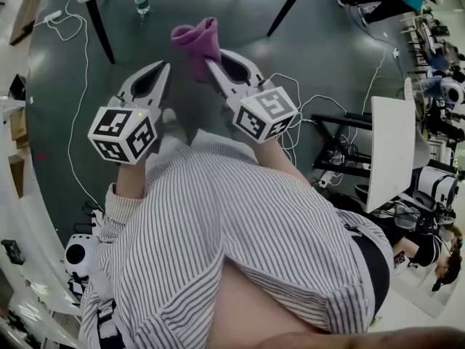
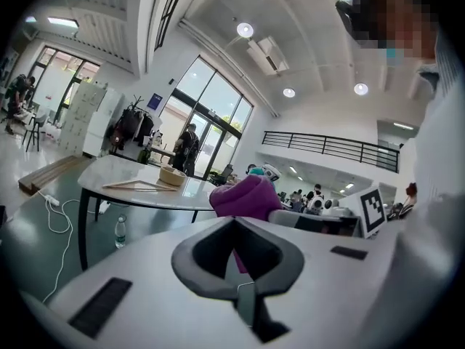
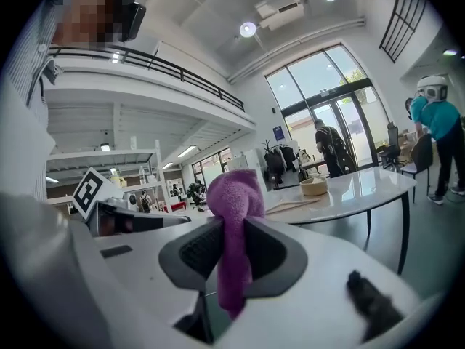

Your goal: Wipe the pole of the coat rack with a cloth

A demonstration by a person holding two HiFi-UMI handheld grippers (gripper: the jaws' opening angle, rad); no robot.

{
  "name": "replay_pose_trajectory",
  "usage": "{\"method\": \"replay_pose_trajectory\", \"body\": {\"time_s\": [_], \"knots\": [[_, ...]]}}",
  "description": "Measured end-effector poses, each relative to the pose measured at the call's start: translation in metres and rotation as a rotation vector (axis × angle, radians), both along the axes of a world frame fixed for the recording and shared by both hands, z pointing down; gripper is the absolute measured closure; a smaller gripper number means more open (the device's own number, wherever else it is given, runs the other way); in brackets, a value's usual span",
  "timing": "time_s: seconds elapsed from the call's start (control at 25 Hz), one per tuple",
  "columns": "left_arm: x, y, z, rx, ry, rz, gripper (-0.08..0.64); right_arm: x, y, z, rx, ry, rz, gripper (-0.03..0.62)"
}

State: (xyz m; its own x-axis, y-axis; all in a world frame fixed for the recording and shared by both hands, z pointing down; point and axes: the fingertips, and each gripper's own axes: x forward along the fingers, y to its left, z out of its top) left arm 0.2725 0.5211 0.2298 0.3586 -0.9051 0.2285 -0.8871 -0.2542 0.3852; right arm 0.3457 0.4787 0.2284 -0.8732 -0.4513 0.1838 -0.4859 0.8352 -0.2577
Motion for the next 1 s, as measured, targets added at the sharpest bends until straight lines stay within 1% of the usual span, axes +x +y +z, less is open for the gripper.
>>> {"method": "replay_pose_trajectory", "body": {"time_s": [0.2,0.32,0.4,0.68,0.84,1.0], "knots": [[-0.044,-0.058,-0.005,0.003,-0.021,0.052,0.549,-0.042,-0.063,-0.003,-0.012,-0.028,0.069,0.511],[-0.062,-0.081,-0.004,-0.001,-0.011,0.107,0.549,-0.065,-0.089,-0.008,-0.005,-0.055,0.103,0.511],[-0.073,-0.095,-0.002,-0.01,0.0,0.123,0.549,-0.075,-0.101,-0.007,-0.016,-0.068,0.122,0.511],[-0.076,-0.128,0.016,-0.043,0.037,0.166,0.549,-0.08,-0.136,0.014,-0.064,-0.036,0.155,0.511],[-0.086,-0.157,0.026,-0.057,0.044,0.161,0.549,-0.09,-0.169,0.027,-0.086,-0.029,0.157,0.511],[-0.106,-0.202,0.03,-0.061,0.055,0.131,0.549,-0.111,-0.216,0.03,-0.088,-0.033,0.133,0.511]]}}
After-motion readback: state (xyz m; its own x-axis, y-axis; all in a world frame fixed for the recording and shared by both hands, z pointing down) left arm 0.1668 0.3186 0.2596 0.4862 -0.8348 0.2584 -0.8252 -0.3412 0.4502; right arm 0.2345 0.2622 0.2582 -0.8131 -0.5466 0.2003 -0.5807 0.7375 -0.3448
